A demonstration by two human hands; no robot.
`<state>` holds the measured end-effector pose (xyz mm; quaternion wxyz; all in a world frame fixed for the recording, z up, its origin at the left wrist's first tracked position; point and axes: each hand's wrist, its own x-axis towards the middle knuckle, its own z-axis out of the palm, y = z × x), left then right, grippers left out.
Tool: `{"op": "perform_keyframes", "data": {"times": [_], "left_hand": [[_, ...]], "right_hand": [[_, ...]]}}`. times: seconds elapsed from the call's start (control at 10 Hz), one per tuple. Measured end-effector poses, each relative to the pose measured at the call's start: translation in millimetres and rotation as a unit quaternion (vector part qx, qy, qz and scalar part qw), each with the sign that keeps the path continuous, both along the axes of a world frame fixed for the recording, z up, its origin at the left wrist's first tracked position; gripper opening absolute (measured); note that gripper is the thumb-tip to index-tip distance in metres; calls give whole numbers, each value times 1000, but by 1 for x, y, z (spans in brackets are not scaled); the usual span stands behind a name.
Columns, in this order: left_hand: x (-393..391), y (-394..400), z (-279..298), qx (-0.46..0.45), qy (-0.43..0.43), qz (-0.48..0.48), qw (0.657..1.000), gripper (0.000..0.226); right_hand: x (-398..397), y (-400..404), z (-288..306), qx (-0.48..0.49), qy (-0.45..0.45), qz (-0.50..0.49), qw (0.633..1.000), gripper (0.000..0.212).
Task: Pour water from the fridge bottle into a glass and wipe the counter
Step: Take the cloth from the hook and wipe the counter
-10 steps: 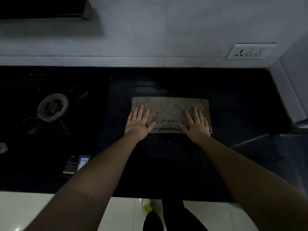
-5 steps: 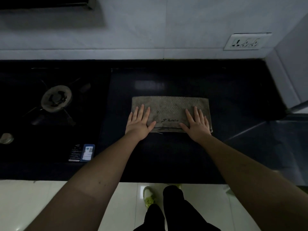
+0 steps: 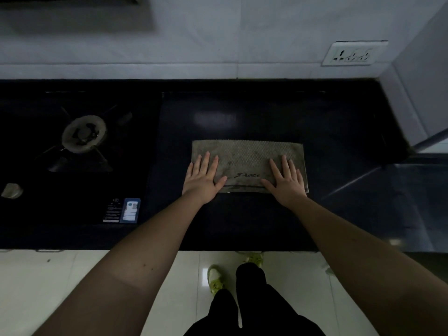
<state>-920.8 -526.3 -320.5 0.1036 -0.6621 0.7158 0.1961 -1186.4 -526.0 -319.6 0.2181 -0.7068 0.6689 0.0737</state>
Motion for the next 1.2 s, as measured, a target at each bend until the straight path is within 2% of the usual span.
{"op": "perform_keyframes", "data": {"times": [1.2], "left_hand": [[9,66,-3,-23,10,-16,1000,72]], "right_hand": [[9,70,4,18,2,-21,1000,74]]}}
